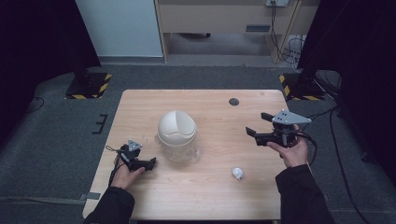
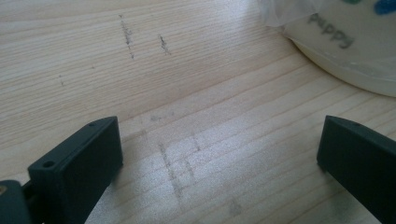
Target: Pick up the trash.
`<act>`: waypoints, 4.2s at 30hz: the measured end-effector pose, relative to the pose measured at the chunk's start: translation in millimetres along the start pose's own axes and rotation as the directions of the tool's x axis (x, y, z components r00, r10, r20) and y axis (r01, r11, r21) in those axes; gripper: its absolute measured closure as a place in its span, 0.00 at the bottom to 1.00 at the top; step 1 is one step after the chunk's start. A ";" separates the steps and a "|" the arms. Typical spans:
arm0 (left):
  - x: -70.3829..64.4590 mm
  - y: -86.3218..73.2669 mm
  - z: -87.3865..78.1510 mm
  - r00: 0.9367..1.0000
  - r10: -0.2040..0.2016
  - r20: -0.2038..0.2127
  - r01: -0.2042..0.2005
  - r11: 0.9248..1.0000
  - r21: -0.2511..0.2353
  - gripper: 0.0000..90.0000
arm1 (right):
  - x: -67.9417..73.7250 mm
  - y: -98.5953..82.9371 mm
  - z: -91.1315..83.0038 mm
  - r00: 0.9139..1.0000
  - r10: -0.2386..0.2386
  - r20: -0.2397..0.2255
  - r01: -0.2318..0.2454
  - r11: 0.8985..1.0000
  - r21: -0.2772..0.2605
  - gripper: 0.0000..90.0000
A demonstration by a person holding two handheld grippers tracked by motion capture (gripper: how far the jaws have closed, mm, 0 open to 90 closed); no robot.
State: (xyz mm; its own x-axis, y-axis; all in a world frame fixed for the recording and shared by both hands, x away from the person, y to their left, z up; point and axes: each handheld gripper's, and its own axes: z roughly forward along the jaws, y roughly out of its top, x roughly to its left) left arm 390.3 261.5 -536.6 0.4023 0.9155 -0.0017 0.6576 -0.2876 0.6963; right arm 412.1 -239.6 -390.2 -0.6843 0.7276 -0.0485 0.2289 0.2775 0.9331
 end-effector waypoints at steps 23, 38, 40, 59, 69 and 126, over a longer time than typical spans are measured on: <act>0.0 0.0 0.0 1.000 0.000 0.000 0.000 1.000 0.000 0.00 | 21.6 60.0 28.1 0.994 -0.071 -0.086 0.066 0.996 -0.061 0.18; 0.1 0.0 0.0 1.000 0.000 0.000 0.000 1.000 0.000 0.00 | 37.6 86.6 47.9 0.985 -0.107 -0.139 0.096 0.992 -0.084 0.18; 0.1 0.0 0.0 1.000 0.000 0.000 0.000 1.000 0.000 0.00 | 40.1 89.2 51.6 0.983 -0.107 -0.149 0.094 0.992 -0.089 0.18; 0.1 0.0 0.0 1.000 0.000 0.001 0.000 1.000 0.000 0.00 | 75.4 100.2 88.0 0.960 -0.135 -0.245 0.117 0.989 -0.087 0.19; 0.1 0.0 0.0 1.000 0.001 0.001 -0.001 1.000 0.000 0.00 | 94.4 79.3 108.7 0.948 -0.145 -0.284 0.142 0.989 -0.031 0.23; 0.2 0.0 0.0 1.000 0.001 0.001 -0.001 1.000 0.001 0.00 | 142.5 29.4 162.7 0.894 -0.096 -0.438 0.170 0.976 0.135 0.25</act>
State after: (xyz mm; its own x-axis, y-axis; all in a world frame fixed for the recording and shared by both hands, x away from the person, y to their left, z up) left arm 390.3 261.7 -536.6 0.4038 0.9148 -0.0017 0.6575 -0.2889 0.6959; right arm 434.0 -25.7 -427.7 -0.9368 0.3490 0.0236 0.2000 0.4792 0.8546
